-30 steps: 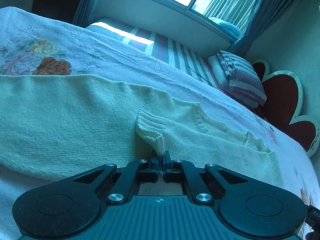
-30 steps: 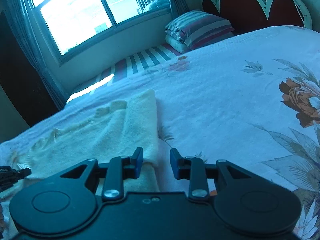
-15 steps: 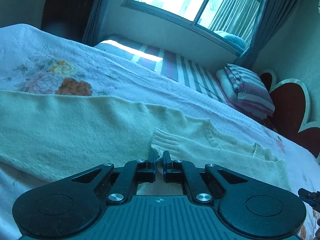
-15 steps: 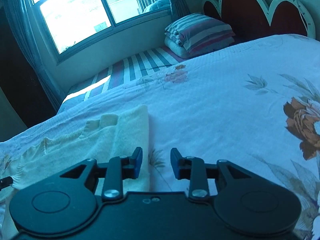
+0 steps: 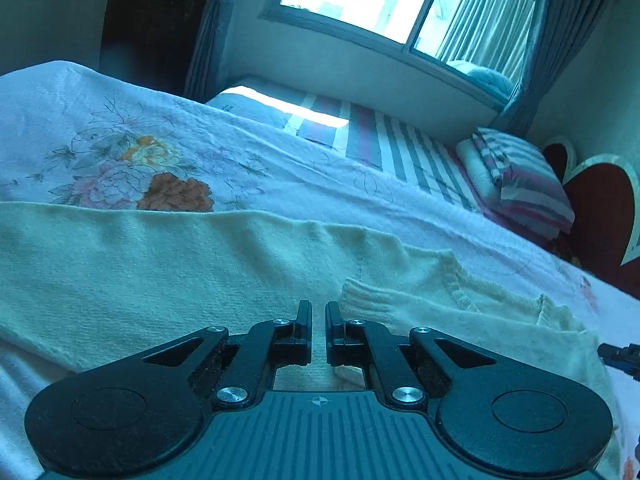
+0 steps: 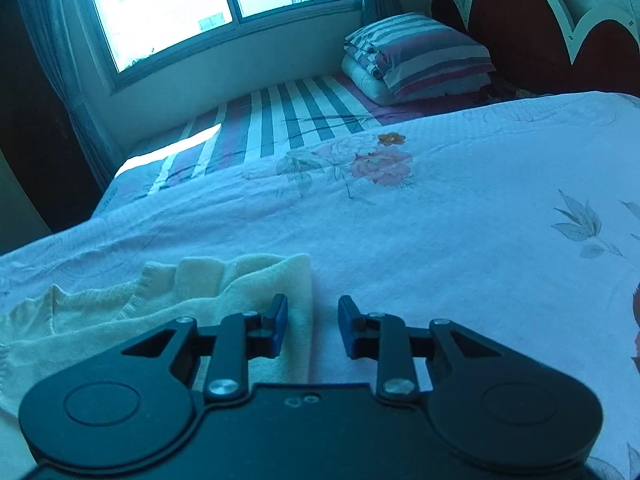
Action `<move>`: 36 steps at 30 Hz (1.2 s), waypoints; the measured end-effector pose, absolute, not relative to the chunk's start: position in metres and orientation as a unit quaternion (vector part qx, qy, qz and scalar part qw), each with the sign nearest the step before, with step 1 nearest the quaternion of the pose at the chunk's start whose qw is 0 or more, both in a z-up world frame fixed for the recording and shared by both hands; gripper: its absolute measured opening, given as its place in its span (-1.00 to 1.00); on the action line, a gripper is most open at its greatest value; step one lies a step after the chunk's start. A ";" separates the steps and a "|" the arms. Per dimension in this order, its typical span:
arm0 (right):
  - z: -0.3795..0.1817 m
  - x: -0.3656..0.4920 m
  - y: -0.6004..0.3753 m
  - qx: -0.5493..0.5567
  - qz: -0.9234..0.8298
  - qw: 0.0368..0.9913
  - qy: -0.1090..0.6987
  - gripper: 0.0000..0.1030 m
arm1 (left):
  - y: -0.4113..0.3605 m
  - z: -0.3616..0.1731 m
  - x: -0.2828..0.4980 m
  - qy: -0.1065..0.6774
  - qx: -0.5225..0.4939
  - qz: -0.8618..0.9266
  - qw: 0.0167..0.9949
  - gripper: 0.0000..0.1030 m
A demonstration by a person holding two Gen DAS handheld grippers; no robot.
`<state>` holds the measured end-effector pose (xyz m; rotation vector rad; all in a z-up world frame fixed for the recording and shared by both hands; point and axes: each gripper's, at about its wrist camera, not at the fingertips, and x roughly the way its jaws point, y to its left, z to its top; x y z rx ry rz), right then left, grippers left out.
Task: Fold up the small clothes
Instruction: 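Fold the held sleeve across the sweater body and open the left tool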
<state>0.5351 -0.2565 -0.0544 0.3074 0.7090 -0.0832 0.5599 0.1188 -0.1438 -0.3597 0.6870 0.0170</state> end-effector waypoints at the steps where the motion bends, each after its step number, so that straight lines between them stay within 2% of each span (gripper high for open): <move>1: -0.051 0.528 -0.257 0.152 -0.036 0.928 0.337 -0.37 | 0.121 -0.143 0.561 0.339 -0.183 -0.003 0.923 -0.93; 8: -0.056 0.502 -0.243 0.138 -0.018 0.927 0.349 -0.37 | 0.099 -0.157 0.573 0.390 -0.175 -0.030 0.903 -0.93; 14: -0.067 0.500 -0.239 0.128 -0.021 0.924 0.358 -0.37 | 0.083 -0.156 0.566 0.382 -0.121 -0.007 0.916 -1.00; 18: -0.067 0.500 -0.239 0.123 -0.020 0.925 0.358 -0.37 | 0.083 -0.153 0.556 0.376 -0.114 -0.007 0.919 -1.00; 21: -0.061 0.496 -0.244 0.135 -0.018 0.927 0.349 -0.36 | 0.093 -0.144 0.543 0.344 -0.122 0.015 0.931 -0.99; 23: -0.059 0.492 -0.248 0.138 -0.020 0.931 0.338 -0.29 | 0.097 -0.145 0.544 0.351 -0.128 0.005 0.928 -0.98; 27: -0.068 0.496 -0.243 0.116 -0.019 0.928 0.353 -0.29 | 0.092 -0.155 0.556 0.376 -0.126 0.001 0.918 -0.96; 31: -0.055 0.506 -0.243 0.114 -0.019 0.937 0.331 -0.39 | 0.093 -0.145 0.562 0.338 -0.129 0.020 0.932 -0.96; 34: -0.053 0.527 -0.245 0.116 -0.023 0.935 0.335 -0.41 | 0.090 -0.157 0.581 0.372 -0.123 0.010 0.920 -0.91; 36: -0.064 0.542 -0.242 0.100 -0.029 0.923 0.370 -0.40 | 0.083 -0.159 0.583 0.365 -0.093 0.007 0.926 -0.90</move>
